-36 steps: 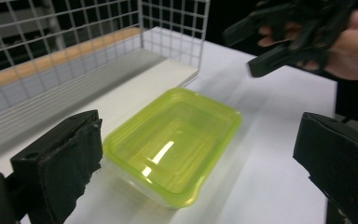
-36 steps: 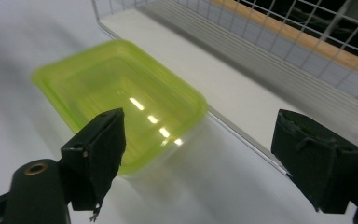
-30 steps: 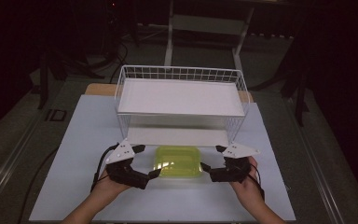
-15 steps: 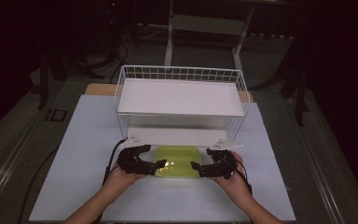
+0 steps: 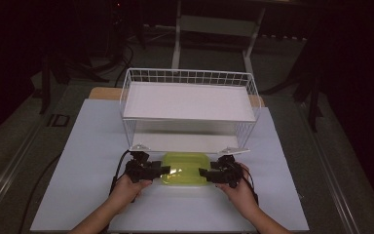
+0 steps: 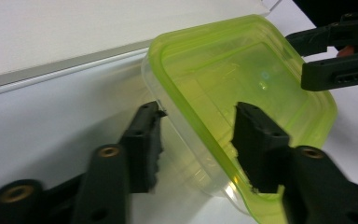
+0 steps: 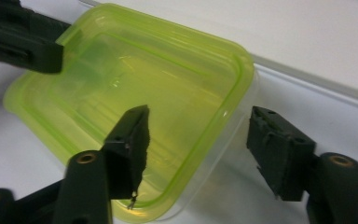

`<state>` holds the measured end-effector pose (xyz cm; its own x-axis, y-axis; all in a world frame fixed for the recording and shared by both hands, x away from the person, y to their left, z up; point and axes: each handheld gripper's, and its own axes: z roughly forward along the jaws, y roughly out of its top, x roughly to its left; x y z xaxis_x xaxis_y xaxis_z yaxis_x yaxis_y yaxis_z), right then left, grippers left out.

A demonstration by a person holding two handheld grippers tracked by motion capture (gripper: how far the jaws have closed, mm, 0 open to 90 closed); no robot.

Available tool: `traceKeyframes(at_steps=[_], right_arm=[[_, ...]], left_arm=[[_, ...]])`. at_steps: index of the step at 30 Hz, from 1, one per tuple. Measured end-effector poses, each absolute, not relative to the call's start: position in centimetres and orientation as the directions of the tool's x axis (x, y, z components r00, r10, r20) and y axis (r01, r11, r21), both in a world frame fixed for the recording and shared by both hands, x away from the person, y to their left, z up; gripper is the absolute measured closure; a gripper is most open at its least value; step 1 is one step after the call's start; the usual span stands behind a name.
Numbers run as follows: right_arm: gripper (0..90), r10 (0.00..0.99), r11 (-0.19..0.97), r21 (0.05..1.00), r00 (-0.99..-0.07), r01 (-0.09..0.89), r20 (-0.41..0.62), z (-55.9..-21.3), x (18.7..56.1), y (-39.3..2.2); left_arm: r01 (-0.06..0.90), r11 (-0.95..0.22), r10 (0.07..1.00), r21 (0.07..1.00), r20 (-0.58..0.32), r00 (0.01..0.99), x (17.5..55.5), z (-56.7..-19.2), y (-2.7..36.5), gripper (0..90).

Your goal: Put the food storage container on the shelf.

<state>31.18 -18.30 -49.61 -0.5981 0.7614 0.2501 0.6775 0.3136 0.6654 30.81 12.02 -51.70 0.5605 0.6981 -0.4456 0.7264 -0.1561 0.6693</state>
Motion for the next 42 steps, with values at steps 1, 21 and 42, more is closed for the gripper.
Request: traceKeyframes(at_steps=[1,21,42], right_arm=[[40.4,0.768,0.307,0.66,-0.588,0.686,0.254,-49.6,31.2,-18.3],[68.5,0.774,0.199,0.585,-0.493,0.786,0.398,-49.4,31.1,-19.6],[77.5,0.792,0.177,0.584,-0.467,0.792,0.393,-48.5,29.0,-19.2]], left_arm=[[0.728,-0.157,0.699,0.667,-0.446,0.559,30.8,-51.7,12.0,56.5],[0.702,-0.174,0.719,0.691,-0.398,0.57,29.5,-51.2,11.8,65.1],[0.725,-0.172,0.73,0.666,-0.408,0.548,27.1,-50.3,11.5,75.7]])
